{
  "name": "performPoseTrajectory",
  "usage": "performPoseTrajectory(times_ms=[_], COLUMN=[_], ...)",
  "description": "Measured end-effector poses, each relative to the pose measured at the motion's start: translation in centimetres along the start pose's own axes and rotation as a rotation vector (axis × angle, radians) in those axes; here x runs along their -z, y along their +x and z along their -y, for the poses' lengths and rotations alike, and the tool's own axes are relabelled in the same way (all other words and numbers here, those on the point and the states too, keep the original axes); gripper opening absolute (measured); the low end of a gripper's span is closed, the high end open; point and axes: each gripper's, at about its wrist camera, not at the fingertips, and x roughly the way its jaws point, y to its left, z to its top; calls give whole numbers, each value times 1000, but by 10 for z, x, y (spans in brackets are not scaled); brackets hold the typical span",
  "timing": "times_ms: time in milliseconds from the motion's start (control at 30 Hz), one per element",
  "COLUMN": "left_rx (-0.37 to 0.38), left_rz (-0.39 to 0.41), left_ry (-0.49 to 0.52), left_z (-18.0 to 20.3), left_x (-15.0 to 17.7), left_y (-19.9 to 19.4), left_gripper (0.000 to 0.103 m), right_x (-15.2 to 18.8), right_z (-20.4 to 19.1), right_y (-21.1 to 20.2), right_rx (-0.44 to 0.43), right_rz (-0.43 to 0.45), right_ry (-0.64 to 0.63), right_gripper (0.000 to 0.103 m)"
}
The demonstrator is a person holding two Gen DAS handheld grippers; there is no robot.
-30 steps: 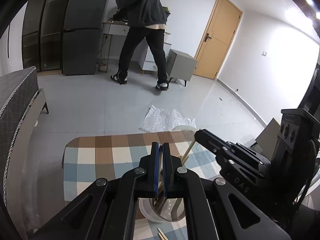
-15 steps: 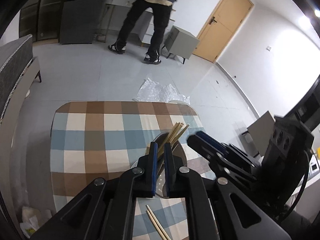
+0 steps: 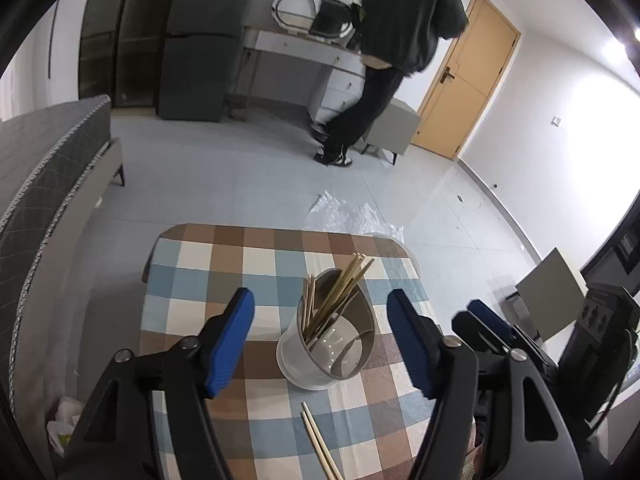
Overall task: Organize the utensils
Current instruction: 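Withdraw both open grippers from the holder toward the last two chopsticks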
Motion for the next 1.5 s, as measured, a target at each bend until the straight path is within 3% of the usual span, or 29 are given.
performPoseTrajectory(times_ms=[233,800,933,1200,1500], left_rx=[-84,-159,-171,-189,-207], left_rz=[46,69,49,26,-80], left_ry=[18,49,53,57,15], left_z=[11,23,22,14,-4], left_x=[31,103,120,145,170], left_y=[-18,-28,-19,3,37], left_gripper=[82,88,88,88,88], right_x=[21,93,109,132,147], right_z=[-9,7,9,13,21], right_y=[-39,-82,-81,-66,-41], right_rx=[6,65,86,110,118], right_rz=[31,24,4,-73,-171], right_ry=[-21,36,33,27,51], right_gripper=[80,96,101,101,101])
